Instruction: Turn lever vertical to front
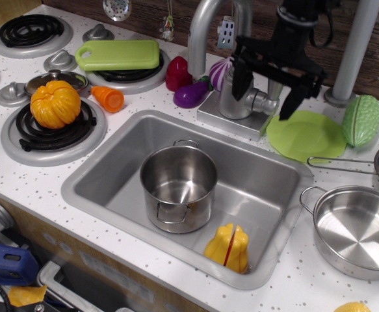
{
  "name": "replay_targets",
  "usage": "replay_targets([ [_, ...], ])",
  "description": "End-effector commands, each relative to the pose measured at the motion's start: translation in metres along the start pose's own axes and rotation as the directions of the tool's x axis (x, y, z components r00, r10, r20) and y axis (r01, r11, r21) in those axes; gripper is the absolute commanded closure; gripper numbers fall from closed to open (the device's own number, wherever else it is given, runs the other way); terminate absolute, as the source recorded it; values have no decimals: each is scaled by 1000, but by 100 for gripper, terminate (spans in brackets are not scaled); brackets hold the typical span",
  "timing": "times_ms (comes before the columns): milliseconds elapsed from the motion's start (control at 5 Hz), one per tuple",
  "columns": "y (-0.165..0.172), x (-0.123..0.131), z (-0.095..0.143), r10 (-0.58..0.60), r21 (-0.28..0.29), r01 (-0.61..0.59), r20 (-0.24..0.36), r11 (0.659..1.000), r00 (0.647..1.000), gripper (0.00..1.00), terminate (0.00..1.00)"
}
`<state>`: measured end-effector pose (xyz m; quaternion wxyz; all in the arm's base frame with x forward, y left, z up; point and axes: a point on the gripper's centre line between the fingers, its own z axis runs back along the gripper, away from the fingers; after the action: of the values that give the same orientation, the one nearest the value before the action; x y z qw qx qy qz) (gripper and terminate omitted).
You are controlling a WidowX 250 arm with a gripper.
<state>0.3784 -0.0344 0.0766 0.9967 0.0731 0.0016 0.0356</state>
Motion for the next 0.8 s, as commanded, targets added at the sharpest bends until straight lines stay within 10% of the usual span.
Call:
replay_targets([
  [0, 6, 17, 40, 15, 3, -15, 138, 1000, 990, 0, 0],
  [600, -13, 40, 33, 6, 51, -23, 312, 998, 950, 0, 0],
])
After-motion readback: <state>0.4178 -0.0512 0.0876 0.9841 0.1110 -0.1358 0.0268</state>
